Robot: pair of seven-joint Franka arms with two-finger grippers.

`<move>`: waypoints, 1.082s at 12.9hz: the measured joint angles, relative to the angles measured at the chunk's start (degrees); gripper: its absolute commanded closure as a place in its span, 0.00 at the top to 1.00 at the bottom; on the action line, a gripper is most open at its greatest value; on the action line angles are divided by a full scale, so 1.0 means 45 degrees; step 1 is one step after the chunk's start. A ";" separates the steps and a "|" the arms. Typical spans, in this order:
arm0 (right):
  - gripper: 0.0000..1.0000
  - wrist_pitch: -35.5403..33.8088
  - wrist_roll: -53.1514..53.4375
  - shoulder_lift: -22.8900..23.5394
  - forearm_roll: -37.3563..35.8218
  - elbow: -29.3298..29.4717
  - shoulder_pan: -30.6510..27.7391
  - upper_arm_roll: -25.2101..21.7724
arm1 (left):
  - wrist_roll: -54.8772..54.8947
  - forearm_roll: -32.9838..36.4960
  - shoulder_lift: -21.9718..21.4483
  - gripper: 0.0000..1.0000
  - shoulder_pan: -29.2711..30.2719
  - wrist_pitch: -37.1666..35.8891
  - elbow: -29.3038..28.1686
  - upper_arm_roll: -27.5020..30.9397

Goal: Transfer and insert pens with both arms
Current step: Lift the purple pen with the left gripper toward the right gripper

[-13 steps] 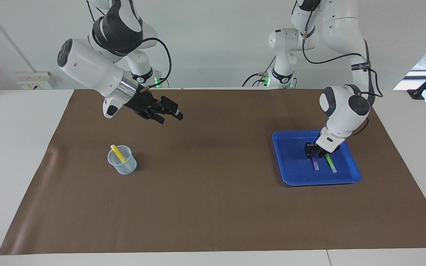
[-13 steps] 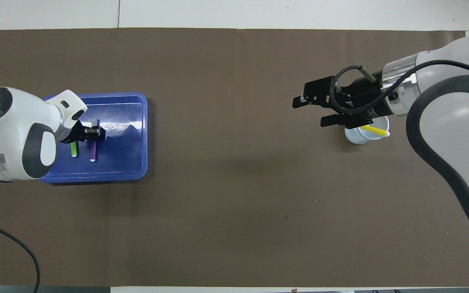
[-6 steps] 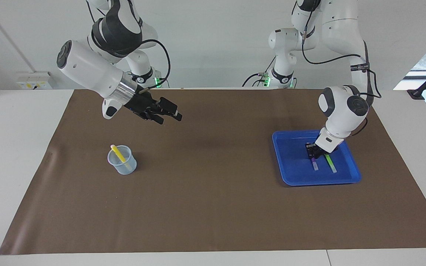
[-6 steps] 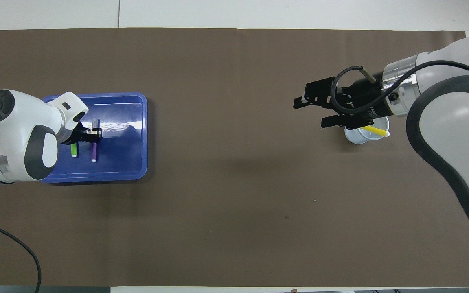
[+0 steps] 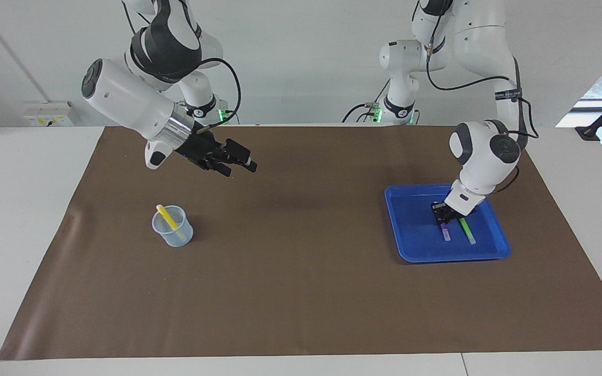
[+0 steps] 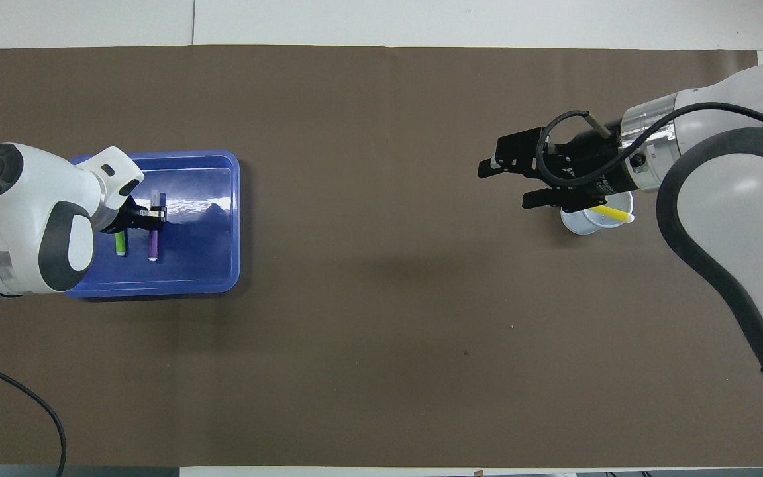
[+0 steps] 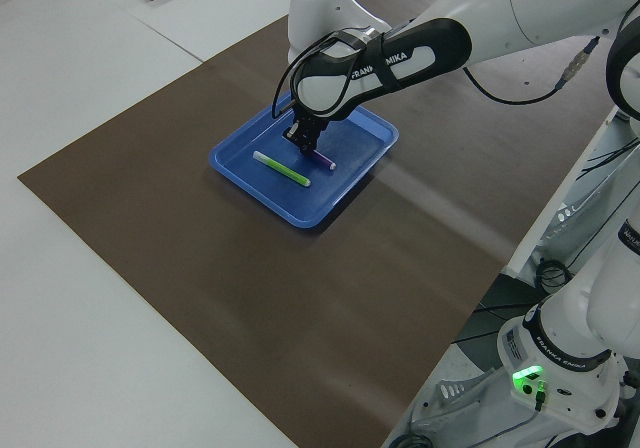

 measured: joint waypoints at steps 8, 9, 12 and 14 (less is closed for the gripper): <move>1.00 0.2197 -0.0108 -0.0584 0.2191 -0.1749 0.0372 0.0021 | -0.6973 -0.2008 -0.0370 0.00 -0.1772 -0.3324 0.3661 -0.0238; 1.00 0.2575 -0.0121 -0.0700 0.2554 -0.2096 0.0521 0.0025 | -0.8174 -0.2247 -0.0363 0.00 -0.2164 -0.3318 0.3915 -0.0253; 1.00 0.3984 -0.0194 -0.1110 0.4626 -0.3179 0.1025 0.0040 | -1.1679 -0.3140 -0.0318 0.00 -0.3650 -0.2670 0.4291 -0.0291; 1.00 0.5214 -0.0520 -0.1375 0.6096 -0.3901 0.1561 0.0044 | -1.4258 -0.3668 -0.0184 0.00 -0.4786 -0.1366 0.4305 -0.0304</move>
